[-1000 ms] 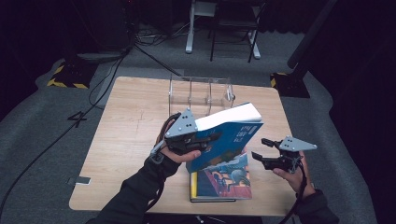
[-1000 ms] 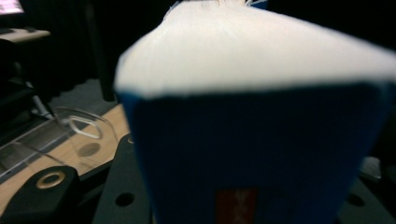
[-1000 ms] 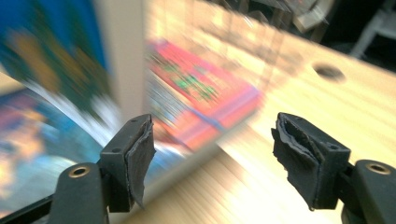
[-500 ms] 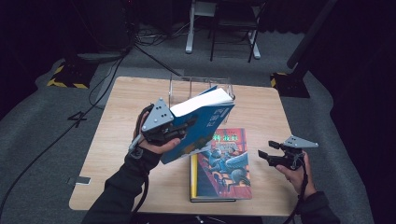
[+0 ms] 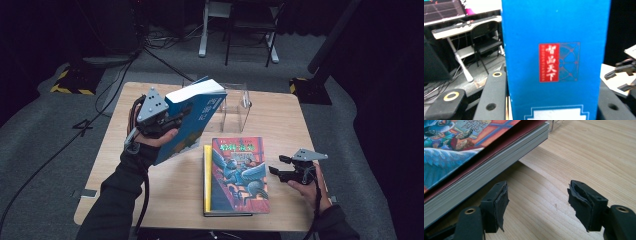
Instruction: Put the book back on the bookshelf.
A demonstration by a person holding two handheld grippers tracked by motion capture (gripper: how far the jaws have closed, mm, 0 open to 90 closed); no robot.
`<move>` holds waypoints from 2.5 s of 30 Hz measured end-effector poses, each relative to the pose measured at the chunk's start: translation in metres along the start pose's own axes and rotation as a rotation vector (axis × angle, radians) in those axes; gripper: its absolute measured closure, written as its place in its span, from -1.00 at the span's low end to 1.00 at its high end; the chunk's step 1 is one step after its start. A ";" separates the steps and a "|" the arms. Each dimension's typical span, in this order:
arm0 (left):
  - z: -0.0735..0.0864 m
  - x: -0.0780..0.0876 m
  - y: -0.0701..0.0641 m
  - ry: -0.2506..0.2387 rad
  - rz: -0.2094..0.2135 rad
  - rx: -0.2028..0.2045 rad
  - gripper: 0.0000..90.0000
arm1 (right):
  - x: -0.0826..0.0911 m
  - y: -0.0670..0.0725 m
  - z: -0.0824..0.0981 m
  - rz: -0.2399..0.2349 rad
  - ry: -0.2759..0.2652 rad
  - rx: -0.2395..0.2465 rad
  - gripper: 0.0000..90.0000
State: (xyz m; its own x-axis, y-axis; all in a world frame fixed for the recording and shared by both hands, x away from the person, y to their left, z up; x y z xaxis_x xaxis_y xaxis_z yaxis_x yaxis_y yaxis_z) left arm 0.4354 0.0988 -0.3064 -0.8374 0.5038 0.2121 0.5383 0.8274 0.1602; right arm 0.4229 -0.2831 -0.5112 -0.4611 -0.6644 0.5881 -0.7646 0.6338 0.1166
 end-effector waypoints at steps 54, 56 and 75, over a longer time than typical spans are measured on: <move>0.012 -0.143 0.050 0.271 -0.334 0.164 0.34 | -0.002 0.009 0.002 -0.050 0.018 0.021 -0.28; 0.012 -0.147 0.051 0.271 -0.340 0.168 0.34 | -0.003 0.011 0.002 -0.058 0.022 0.024 -0.28; 0.031 -0.136 0.040 0.240 -0.293 0.178 0.32 | 0.000 0.013 0.001 -0.070 0.014 0.042 -0.28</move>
State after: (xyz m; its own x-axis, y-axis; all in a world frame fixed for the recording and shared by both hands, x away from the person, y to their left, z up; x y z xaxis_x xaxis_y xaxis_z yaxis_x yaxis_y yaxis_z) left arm 0.5682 0.0713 -0.3591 -0.8953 0.1863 0.4047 0.2385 0.9677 0.0820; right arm 0.4128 -0.2755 -0.5109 -0.3998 -0.7009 0.5907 -0.8130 0.5688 0.1247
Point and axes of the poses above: each handheld gripper's, and its own axes: x roughly backward along the jaws, z roughly out of its underside, y roughly to its left, the point moved 7 cm from there along -x, roughly forward along the jaws, and after that the axes turned 9 degrees about -z, right-handed, at the moved point
